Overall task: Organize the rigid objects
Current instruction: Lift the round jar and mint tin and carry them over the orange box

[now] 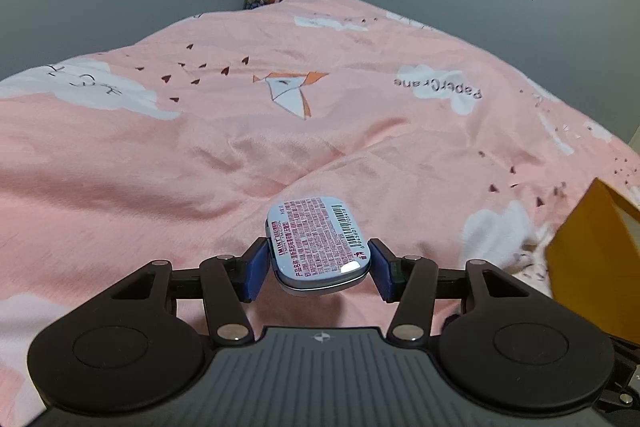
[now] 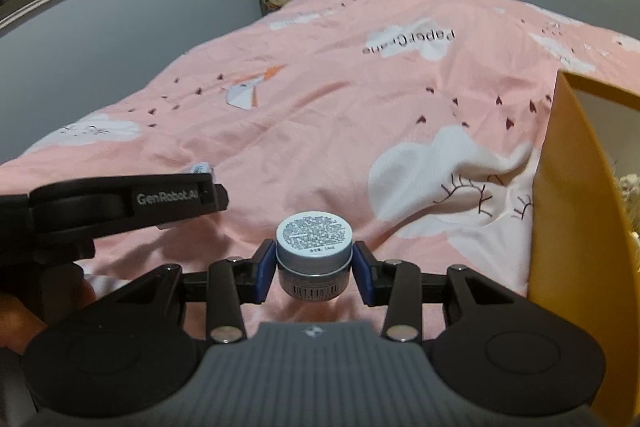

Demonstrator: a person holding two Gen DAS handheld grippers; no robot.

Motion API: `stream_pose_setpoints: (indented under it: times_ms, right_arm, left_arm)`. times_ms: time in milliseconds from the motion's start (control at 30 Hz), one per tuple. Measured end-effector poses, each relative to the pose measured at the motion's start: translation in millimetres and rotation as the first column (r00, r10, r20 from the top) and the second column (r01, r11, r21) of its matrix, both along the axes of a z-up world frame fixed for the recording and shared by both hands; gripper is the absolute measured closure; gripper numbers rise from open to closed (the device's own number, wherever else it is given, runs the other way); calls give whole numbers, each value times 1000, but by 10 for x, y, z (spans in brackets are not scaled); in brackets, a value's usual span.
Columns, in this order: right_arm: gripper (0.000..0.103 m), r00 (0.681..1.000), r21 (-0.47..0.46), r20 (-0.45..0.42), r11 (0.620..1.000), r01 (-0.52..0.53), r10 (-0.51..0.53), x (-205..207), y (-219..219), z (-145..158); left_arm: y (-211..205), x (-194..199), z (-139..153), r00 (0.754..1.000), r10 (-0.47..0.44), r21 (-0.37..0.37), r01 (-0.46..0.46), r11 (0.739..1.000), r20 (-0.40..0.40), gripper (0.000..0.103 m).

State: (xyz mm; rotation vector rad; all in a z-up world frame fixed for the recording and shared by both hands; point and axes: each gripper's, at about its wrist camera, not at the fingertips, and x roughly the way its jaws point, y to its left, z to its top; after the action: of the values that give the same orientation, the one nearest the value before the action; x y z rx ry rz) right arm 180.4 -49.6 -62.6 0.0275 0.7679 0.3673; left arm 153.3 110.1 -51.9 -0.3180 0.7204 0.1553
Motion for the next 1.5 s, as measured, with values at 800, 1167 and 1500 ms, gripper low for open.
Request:
stream_pose_setpoints:
  times_ms: [800, 1167, 1500]
  right_arm:
    - [62, 992, 22, 82, 995, 96, -98, -549, -1396, 995]
    - [62, 984, -286, -158, 958, 30, -78, -265, -2202, 846]
    - [62, 947, -500, -318, 842, -205, 42, 87, -2172, 553]
  left_arm:
    - [-1158, -384, 922, 892, -414, -6, 422, 906, 183, 43]
    - [-1923, -183, 788, 770, -629, -15, 634, 774, 109, 43]
    - [-2200, -21, 629, 721, -691, -8, 692, 722, 50, 43]
